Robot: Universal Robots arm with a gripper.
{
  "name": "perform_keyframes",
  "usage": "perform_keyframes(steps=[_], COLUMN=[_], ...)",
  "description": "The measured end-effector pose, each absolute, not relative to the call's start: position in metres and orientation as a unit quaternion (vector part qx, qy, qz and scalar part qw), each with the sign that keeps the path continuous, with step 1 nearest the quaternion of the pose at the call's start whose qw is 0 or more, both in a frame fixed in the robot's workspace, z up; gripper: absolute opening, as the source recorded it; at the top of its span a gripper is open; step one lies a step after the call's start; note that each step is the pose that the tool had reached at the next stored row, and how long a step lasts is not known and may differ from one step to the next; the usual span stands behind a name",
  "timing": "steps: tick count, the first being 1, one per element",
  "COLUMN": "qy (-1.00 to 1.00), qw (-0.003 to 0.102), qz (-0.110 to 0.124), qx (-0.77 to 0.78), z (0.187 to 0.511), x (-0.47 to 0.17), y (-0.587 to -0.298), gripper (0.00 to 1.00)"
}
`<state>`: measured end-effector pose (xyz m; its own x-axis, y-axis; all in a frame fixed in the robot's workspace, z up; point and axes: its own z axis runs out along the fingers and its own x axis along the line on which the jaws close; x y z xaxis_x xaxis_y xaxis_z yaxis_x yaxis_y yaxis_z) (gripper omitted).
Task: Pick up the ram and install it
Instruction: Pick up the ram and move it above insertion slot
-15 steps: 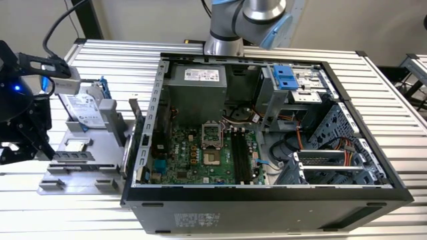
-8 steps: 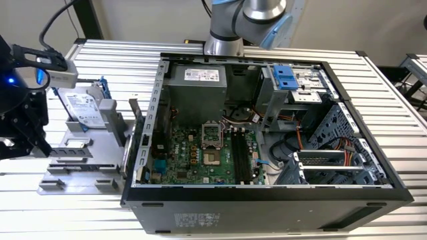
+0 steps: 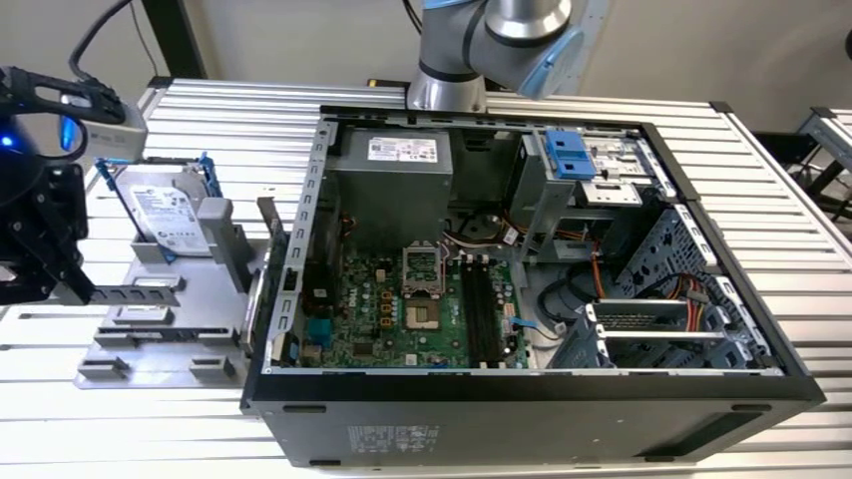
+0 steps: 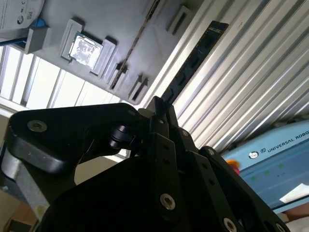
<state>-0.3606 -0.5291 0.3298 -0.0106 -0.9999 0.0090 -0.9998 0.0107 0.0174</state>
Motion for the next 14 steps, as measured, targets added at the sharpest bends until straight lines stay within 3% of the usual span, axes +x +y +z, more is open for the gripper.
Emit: perform_keyframes(steps=[14], qy=[-0.711], qw=[0.009], qz=[-0.003], qx=[0.703], z=[0.354], x=[-0.361], y=[-0.529], gripper=[0.0])
